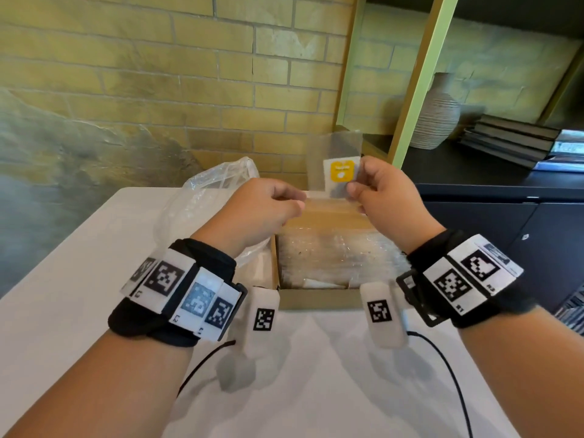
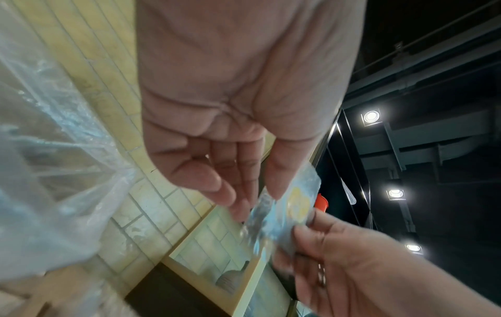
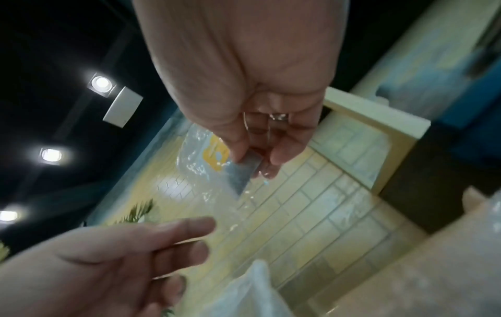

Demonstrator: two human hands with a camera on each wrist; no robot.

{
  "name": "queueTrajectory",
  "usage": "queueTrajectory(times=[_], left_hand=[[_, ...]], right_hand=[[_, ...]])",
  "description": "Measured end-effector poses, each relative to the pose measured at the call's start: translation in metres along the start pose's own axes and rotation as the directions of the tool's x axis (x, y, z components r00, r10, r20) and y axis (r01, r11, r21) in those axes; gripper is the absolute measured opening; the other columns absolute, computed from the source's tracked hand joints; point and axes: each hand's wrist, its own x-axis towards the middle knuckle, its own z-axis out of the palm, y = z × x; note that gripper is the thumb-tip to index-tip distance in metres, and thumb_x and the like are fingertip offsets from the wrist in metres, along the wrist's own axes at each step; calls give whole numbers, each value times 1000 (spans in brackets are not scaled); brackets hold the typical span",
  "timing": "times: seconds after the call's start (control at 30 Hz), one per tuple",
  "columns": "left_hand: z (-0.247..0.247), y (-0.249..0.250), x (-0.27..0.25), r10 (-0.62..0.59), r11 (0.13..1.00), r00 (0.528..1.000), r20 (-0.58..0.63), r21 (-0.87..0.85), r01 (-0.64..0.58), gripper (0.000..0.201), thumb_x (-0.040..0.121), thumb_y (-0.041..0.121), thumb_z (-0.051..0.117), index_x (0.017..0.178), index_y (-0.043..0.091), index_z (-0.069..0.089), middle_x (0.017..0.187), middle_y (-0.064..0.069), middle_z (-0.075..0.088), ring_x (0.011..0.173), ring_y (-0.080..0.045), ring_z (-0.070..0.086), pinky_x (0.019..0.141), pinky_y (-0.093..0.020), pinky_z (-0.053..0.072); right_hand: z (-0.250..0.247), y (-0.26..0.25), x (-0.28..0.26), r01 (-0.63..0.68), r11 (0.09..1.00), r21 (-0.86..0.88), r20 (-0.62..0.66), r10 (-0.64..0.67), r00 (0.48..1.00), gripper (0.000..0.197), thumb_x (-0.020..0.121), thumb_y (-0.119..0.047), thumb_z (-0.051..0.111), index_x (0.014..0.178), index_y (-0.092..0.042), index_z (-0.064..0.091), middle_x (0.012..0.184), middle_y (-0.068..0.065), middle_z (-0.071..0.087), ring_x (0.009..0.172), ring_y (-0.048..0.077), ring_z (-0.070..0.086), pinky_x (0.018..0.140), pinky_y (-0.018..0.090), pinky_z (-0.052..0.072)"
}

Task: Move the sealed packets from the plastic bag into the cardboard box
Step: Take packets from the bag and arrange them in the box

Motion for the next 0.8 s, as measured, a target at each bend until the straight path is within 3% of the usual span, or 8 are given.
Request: queueTrajectory(times=[0.07,0.13,0.2,0.33,0.43,0.6,0.7,0.8], left_hand=[[-7,0,1,-6,999,1000,-25,52,7,16,90,23,58,104,26,65,89,13,59,81,-3,53,74,-22,43],[-13,1,2,-37,996,997,-66,83,43,15,90,23,58,104,27,63,90,13,57,86,-6,52,79,-24,42],[-19,0,5,-99,986,990,-101,127,111,18,90,22,57,108,24,61,96,9,56,94,-12,52,81,-27,40],[-26,-2,13,-250,924,961,-117,268,273,38,92,20,53,130,18,50,132,-2,49,121,-24,47,97,-34,39],[-27,-11,16,-366,820,927,-82,442,363,45,95,21,50,138,12,41,143,-8,41,125,-27,42,99,-34,36],[-28,-35,16,-516,588,855,-50,705,396,53,96,28,47,141,4,35,148,-13,36,136,-29,35,108,-34,28],[-27,-47,16,-570,483,821,-12,804,347,51,102,29,32,144,1,29,153,-12,28,141,-25,27,110,-29,20],[-22,-51,12,-586,415,810,-8,856,309,47,102,31,32,136,0,44,144,-13,43,133,-24,39,104,-28,29]], right_hand=[[-7,9,1,8,986,-165,60,2,998,16,94,-11,49,100,-22,59,88,-8,60,78,5,53,74,23,46],[-11,18,-1,25,938,-345,152,30,988,19,95,-11,47,106,-19,60,97,-3,61,82,9,53,68,17,39],[-11,23,-2,32,880,-474,223,85,971,24,96,-11,44,113,-17,59,104,2,61,90,15,53,73,21,37],[-3,24,-4,105,801,-589,348,134,928,29,96,-9,40,119,-14,59,114,9,61,103,25,56,85,29,43],[4,25,-5,124,760,-638,427,215,879,35,95,-3,39,124,-14,55,120,10,59,110,26,54,88,28,41],[9,28,-7,123,745,-655,428,233,873,37,94,-5,44,129,-16,51,121,10,60,110,27,57,92,30,44],[11,23,-7,165,715,-680,473,255,843,30,95,-7,43,123,-10,53,116,12,60,106,28,58,84,28,42],[7,19,-6,181,709,-682,450,211,868,23,94,-4,41,112,-9,54,101,11,59,93,27,57,74,28,38]])
